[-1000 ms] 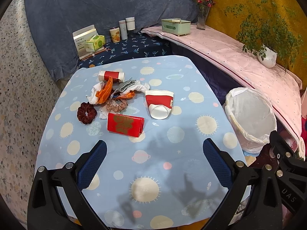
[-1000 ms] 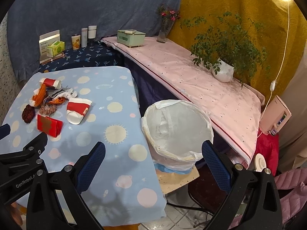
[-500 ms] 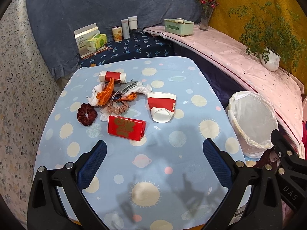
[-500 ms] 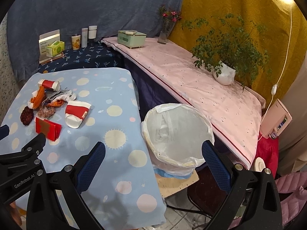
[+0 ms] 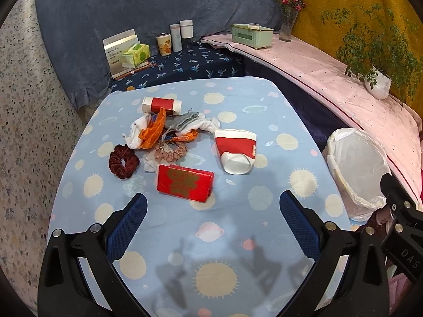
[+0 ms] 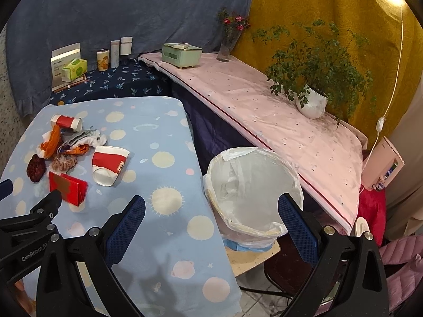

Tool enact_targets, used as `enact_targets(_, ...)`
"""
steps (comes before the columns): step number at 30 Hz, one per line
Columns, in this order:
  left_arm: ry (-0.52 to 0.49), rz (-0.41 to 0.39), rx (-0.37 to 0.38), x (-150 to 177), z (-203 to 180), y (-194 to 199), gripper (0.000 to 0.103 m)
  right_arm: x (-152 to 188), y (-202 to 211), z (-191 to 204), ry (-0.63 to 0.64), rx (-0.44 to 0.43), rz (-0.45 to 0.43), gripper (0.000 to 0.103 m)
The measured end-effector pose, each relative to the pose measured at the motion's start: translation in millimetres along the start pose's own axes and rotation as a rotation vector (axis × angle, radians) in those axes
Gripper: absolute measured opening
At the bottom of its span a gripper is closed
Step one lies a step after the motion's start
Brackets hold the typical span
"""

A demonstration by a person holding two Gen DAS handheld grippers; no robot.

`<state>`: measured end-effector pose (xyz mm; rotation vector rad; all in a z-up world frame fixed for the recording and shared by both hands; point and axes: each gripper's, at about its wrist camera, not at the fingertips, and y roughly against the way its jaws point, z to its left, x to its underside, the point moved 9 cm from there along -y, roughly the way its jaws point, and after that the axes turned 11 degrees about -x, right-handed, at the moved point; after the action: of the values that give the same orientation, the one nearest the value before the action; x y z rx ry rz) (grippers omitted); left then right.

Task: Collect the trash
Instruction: 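Grasp the red envelope with the left tool while the right tool grasps the red-and-white paper cup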

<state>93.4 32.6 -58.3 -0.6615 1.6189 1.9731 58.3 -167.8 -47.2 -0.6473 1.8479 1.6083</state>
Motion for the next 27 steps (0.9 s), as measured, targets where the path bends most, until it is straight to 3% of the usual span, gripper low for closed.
enact_targets(8,0.016,-0.004,-0.005,-3,29,-31,0.096,-3,-20,29,-0.007,-0.032,-0.002,0.096)
enact_targets(17,0.007,0.039,0.006,18,60,-95,0.096,-2,-62,68,-0.027,-0.105,0.015,0.096)
enact_targets(27,-0.026,0.059,0.127,25,33,-139,0.096,-4,-100,88,-0.032,-0.129,0.06,0.096)
